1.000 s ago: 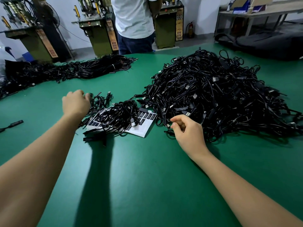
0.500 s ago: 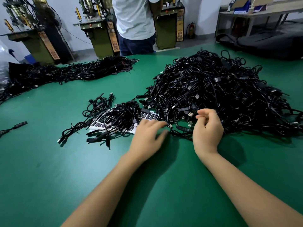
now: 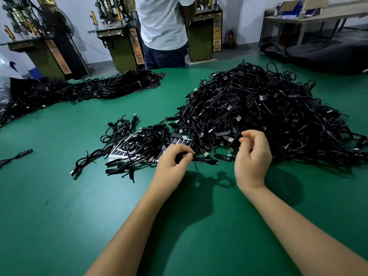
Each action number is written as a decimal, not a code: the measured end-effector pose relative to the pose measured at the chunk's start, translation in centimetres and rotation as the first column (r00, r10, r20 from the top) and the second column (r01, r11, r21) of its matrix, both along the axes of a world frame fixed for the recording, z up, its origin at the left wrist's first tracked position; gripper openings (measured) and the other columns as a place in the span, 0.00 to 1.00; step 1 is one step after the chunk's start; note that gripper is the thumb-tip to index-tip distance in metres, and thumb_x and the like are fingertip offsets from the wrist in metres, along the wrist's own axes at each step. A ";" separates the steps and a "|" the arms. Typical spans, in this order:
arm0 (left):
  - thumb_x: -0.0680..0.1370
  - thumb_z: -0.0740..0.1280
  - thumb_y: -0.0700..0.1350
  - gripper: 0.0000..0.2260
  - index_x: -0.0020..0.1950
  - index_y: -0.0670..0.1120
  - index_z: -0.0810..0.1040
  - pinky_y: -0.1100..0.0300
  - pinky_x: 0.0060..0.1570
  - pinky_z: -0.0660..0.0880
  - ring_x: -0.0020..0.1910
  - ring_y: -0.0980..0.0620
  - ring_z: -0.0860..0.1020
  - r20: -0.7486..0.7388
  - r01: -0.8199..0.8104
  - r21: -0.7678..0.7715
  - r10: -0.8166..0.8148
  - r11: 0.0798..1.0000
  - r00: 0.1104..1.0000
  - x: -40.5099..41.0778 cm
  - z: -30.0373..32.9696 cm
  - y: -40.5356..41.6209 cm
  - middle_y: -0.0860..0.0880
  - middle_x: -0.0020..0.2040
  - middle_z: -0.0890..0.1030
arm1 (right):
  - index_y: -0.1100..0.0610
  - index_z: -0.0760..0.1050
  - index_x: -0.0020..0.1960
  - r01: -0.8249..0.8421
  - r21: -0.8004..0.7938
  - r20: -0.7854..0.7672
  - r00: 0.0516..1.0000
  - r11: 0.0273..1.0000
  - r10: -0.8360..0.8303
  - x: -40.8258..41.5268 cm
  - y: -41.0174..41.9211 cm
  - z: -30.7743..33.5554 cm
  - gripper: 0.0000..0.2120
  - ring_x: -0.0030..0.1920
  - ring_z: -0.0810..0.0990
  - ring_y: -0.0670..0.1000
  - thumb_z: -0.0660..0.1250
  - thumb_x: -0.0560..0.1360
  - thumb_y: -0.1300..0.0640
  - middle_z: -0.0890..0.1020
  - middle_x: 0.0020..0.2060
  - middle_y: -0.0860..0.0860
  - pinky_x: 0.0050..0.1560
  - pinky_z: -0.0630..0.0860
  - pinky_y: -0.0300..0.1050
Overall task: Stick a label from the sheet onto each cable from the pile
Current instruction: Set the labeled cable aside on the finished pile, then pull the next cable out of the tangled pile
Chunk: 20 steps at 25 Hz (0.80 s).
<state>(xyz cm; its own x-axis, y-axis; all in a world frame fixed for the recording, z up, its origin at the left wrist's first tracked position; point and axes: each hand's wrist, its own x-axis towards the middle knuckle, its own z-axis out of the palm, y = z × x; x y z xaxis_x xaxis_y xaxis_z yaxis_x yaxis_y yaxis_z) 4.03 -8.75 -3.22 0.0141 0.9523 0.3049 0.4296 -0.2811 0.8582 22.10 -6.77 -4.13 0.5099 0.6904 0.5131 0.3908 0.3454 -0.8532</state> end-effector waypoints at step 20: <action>0.78 0.64 0.50 0.13 0.51 0.42 0.82 0.65 0.36 0.71 0.33 0.57 0.70 0.637 0.099 -0.126 0.004 0.987 0.771 -1.1 1.6 0.3 0.51 0.35 0.76 | 0.57 0.80 0.48 -0.598 -0.286 0.583 0.512 0.749 0.631 -2.3 -1.6 -0.8 0.05 0.45 0.73 0.51 0.69 0.76 0.55 0.77 0.38 0.46 0.46 0.70 0.46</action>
<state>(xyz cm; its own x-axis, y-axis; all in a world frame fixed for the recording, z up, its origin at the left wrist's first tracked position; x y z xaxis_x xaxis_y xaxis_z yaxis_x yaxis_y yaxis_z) 2.94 -8.43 -1.58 -0.0863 0.9890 0.1204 -0.2368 -0.1377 0.9617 19.84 -8.39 -4.93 -0.4685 0.7352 0.4900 0.5199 0.6778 -0.5199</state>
